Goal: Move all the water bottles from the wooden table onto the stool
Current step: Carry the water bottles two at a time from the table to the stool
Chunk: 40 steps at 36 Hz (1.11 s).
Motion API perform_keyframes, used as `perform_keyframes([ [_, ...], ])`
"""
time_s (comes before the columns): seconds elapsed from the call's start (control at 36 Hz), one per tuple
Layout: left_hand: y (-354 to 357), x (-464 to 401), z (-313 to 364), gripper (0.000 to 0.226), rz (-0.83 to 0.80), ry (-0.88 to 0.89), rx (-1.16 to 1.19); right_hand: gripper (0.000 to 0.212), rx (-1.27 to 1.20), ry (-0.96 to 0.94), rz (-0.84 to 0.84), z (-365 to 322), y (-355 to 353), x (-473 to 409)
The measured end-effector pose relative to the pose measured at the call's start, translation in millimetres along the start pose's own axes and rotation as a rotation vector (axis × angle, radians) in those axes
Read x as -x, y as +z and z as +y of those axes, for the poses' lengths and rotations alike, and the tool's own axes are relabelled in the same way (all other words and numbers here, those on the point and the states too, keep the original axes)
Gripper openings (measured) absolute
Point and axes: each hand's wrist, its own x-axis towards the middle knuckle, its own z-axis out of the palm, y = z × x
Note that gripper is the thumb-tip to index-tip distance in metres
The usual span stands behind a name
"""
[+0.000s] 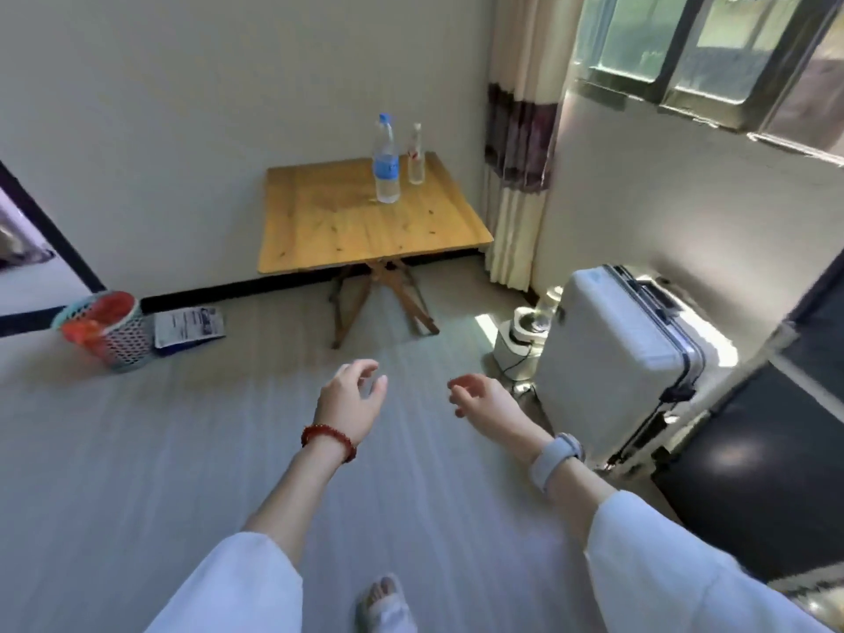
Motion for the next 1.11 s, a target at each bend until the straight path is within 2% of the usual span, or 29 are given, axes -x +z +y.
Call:
perform_keyframes([
  [0.25, -69, -232, -55, 0.021, 0.04, -0.025, 0.005, 0.028, -0.059, -0.048, 0.001, -118, 24, -217],
  [0.44, -66, -396, -58, 0.021, 0.005, 0.033, 0.026, 0.022, -0.077, -0.054, 0.063, -158, 6, -361],
  [0.61, -63, -571, -60, 0.025, 0.042, 0.134, -0.036, 0.026, -0.077, -0.099, 0.168, -196, -42, -515],
  [0.78, -76, -742, -31, 0.025, 0.096, 0.201, -0.051, 0.028, -0.104, -0.141, 0.38, -246, -107, -659],
  [0.86, -77, -810, -20, 0.026, 0.112, 0.235, -0.061, 0.028, -0.104, -0.135, 0.42, -260, -134, -721],
  [1.03, -55, -938, -15, 0.031, 0.091, 0.247, -0.081, 0.027, -0.065, -0.136, 0.527, -264, -177, -842],
  [1.11, -31, -1000, -26, 0.037, 0.055, 0.223, -0.067, 0.033, -0.055, -0.098, 0.53, -255, -189, -904],
])
